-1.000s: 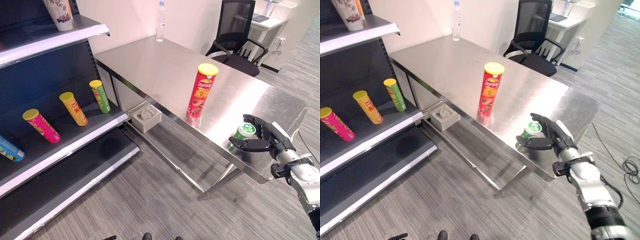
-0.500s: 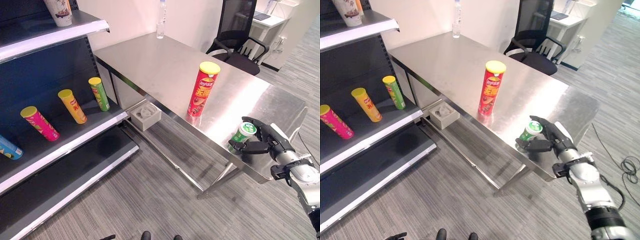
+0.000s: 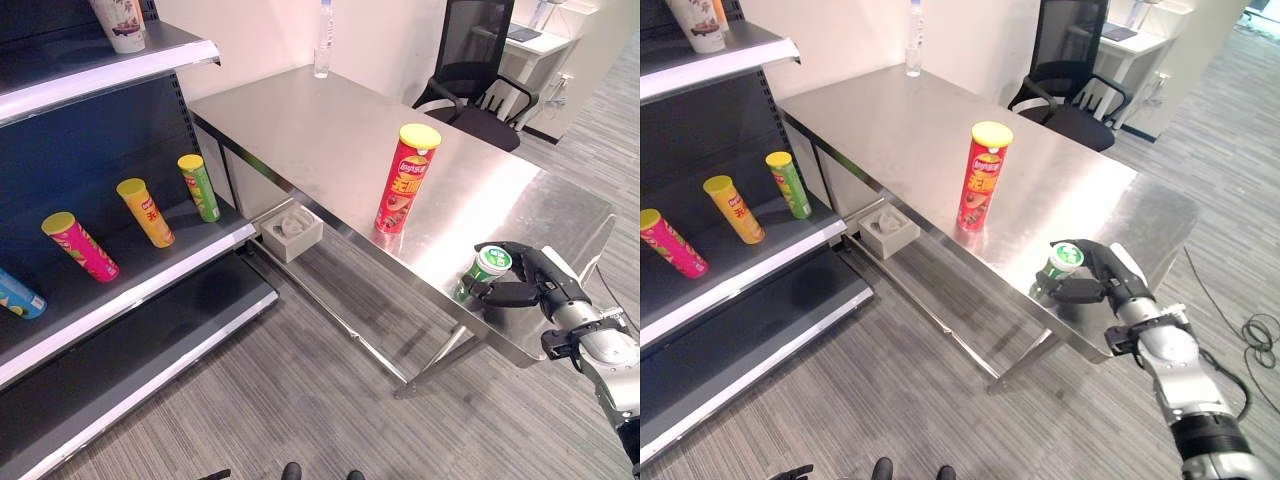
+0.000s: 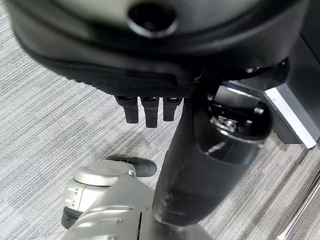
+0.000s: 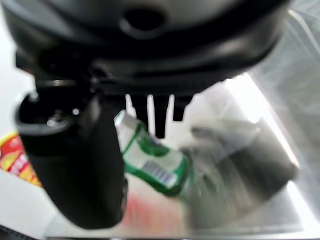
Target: Put the goods on the table back onto the shelves and tidy them up.
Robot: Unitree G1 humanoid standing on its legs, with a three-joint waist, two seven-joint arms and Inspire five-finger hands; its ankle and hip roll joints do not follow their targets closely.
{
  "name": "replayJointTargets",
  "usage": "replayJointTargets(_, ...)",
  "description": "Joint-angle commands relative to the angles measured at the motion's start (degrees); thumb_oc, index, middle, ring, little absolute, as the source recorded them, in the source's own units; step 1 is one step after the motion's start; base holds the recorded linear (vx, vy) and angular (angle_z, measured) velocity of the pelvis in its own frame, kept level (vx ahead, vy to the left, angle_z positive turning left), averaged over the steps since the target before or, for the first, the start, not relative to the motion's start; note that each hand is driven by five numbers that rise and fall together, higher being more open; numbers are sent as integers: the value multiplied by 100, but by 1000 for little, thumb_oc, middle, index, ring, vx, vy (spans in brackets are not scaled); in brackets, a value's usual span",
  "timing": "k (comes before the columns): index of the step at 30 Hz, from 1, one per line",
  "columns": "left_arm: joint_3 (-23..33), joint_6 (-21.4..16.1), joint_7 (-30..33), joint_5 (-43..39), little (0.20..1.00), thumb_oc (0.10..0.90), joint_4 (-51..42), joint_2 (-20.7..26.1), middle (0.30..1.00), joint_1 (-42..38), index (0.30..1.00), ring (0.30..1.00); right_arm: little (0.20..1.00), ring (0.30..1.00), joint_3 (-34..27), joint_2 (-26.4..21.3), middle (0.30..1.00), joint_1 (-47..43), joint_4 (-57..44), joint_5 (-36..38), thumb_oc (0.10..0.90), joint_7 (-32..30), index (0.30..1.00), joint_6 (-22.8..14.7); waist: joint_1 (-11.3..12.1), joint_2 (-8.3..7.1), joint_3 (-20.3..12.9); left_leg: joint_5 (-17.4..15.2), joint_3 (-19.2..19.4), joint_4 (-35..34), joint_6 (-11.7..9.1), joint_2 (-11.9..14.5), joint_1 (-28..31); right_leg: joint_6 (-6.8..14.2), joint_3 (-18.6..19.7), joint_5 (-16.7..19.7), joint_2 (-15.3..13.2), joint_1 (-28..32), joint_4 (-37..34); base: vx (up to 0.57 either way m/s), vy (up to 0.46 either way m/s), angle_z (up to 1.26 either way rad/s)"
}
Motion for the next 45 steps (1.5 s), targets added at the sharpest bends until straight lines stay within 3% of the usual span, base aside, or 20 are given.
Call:
replayJointTargets(1, -133, -80, -59, 167, 900, 800, 186, 71, 900, -200, 900, 900, 300, 300, -585, -83, 300, -313, -503, -3, 400, -356, 300, -404, 185, -182, -290, -242, 116, 17, -104, 45, -94, 414, 0, 42, -223, 47, 79, 0, 0, 0)
replayJointTargets(16, -73, -63, -42, 177, 900, 800, 142, 102, 900, -180, 900, 900, 300, 300, -762, -35, 300, -349, -860, 99, 400, -439, 300, -479, 221, -193, -310, -246, 97, 17, -111, 41, -85, 415, -49, 31, -227, 79, 79, 0, 0, 0)
replayJointTargets(24, 47, -94, -52, 117, 900, 800, 88, 152, 900, -156, 900, 900, 300, 300, -1247, -218, 300, -492, -1857, 603, 400, -449, 300, -716, 267, -191, -385, -229, 39, 17, -179, 56, -73, 400, -199, -8, -219, 150, 79, -17, -34, 9)
replayJointTargets(28, 52, -91, -49, 104, 900, 800, 94, 135, 900, -134, 900, 900, 300, 300, -1519, 55, 300, -629, -2404, 1156, 400, -517, 300, -929, 328, -161, -436, -201, -32, 17, -206, 63, -86, 376, -267, -34, -206, 174, 79, -22, -41, 7)
replayJointTargets(37, -54, -57, -22, 24, 900, 800, 51, 98, 900, -88, 900, 900, 300, 300, -1468, 741, 300, -1059, -2977, 2002, 400, -526, 300, -1146, 491, -107, -462, -100, -257, 17, -261, 79, -171, 310, -466, -89, -176, 191, 79, -38, -59, 15)
replayJointTargets(39, -68, -30, -13, -22, 900, 800, 50, 73, 900, -31, 900, 900, 300, 300, -1282, 970, 300, -1277, -3104, 2374, 400, -444, 300, -1187, 637, -85, -437, -11, -390, 17, -304, 106, -264, 283, -565, -119, -145, 176, 79, -99, -114, 35)
replayJointTargets(45, -13, -3, 21, -56, 900, 800, 33, 41, 900, 26, 900, 900, 300, 300, -819, 1030, 300, -1560, -3097, 2298, 400, -393, 300, -1087, 791, -55, -382, 79, -493, 17, -314, 135, -320, 240, -561, -142, -88, 148, 79, -52, -42, 13)
